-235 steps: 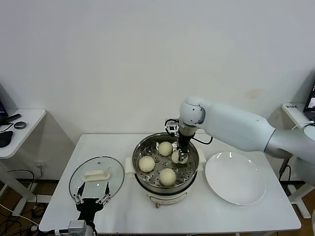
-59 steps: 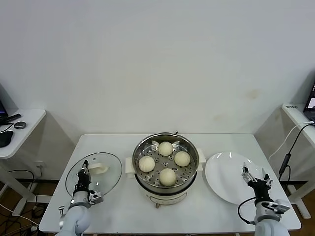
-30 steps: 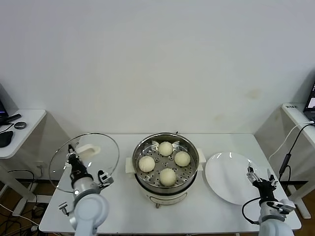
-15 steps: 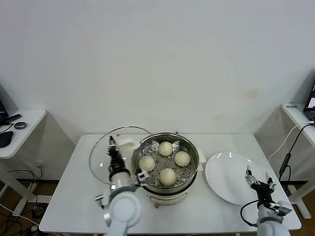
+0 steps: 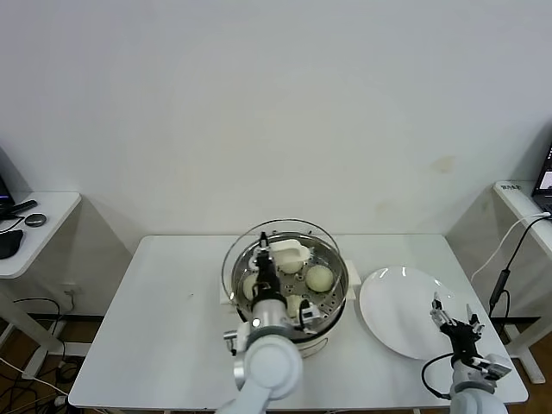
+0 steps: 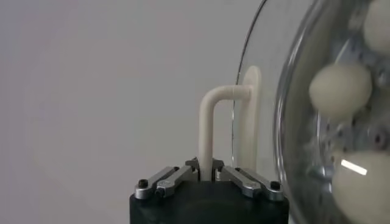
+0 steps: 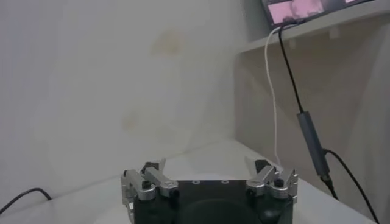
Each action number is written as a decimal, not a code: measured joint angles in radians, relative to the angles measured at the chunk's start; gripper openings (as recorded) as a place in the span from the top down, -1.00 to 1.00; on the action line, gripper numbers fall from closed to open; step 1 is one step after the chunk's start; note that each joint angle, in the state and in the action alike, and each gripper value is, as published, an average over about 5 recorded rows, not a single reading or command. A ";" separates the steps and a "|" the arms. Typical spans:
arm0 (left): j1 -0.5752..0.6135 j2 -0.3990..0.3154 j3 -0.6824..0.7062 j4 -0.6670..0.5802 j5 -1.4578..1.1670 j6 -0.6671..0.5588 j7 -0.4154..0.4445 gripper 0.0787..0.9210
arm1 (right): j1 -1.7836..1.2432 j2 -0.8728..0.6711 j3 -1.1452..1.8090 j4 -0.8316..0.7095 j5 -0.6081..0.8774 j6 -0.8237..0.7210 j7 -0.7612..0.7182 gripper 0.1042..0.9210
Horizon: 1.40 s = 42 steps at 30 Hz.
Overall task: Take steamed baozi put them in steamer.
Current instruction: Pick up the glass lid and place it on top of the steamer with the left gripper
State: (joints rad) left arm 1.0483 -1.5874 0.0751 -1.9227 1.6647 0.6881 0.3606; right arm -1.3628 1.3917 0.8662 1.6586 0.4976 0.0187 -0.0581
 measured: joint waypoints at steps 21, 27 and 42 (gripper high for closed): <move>-0.020 -0.008 0.037 0.111 0.024 0.002 -0.025 0.77 | 0.000 0.010 -0.003 -0.009 -0.012 0.004 -0.004 -0.76; -0.026 -0.007 0.035 0.132 0.025 0.002 -0.026 0.77 | 0.006 0.014 -0.008 -0.013 -0.014 0.002 -0.004 -0.76; -0.022 -0.009 0.033 0.145 0.021 -0.001 -0.036 0.77 | 0.009 0.020 -0.017 -0.020 -0.021 0.005 -0.005 -0.76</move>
State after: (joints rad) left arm 1.0265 -1.5961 0.1084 -1.7772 1.6856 0.6868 0.3246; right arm -1.3535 1.4116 0.8491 1.6389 0.4764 0.0237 -0.0629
